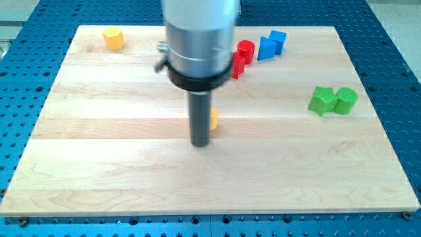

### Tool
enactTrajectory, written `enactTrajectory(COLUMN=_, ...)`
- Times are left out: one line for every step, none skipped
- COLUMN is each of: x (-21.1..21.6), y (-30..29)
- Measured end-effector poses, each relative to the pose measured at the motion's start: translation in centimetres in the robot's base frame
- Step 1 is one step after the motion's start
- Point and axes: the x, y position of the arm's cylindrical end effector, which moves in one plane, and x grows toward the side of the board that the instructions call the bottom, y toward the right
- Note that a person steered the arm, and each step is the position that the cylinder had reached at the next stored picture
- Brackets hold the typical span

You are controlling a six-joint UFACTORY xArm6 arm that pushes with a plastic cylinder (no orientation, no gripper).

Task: Move heart towards the hexagon

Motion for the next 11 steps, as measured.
enactTrajectory(x=0.6, y=3.1)
enactTrajectory(x=-0.5, y=4.9)
enactTrajectory(x=-4.3, y=2.5)
enactTrajectory(x=-8.5, y=0.7)
enactTrajectory(x=-10.5, y=-4.9)
enactTrajectory(x=-6.0, y=-3.4)
enactTrajectory(x=-8.7, y=-10.1)
enactTrajectory(x=-13.2, y=-11.6)
enactTrajectory(x=-13.0, y=-11.9)
enactTrajectory(x=-15.1, y=-10.9)
enactTrajectory(x=-19.6, y=-11.9)
